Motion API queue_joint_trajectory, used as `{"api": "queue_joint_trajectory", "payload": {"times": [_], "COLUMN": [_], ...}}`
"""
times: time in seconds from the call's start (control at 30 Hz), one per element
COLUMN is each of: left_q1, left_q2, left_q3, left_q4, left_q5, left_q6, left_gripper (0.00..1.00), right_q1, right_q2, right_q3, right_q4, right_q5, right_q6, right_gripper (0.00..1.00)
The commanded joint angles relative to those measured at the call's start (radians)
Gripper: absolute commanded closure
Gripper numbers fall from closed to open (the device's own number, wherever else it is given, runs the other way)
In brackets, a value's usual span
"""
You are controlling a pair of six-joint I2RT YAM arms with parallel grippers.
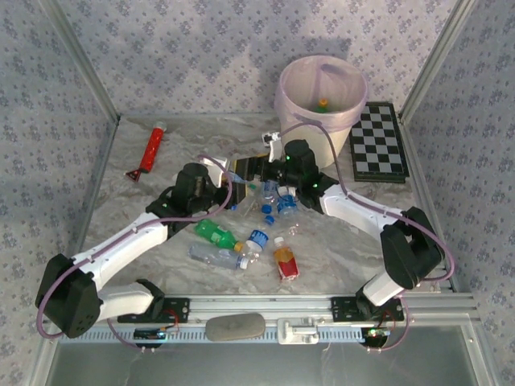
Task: Put the plastic bottles in the bin
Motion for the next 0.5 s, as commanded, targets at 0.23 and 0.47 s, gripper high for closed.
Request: {"api": "queue_joint_trajectory", "payload": {"times": [0.23, 0.47], "left_q1": [-0.01, -0.009], "left_q2": [-0.01, -0.032], "left_q3": [0.026, 0.008], "left_q4": [0.096, 0.1], "left_q5": [0.081, 0.017], "left_q6": [0.016, 0.0], "left_gripper": [0.52, 0.22], "right_q1": [0.0, -0.011], "right_q2": [0.031, 0.017], "right_q3": [0.04, 0.034], "right_q4": [0.007, -0.007], "right_q5": [-0.038, -0.026], "right_q6": [0.022, 0.015], "right_gripper": [0.35, 0.54]}}
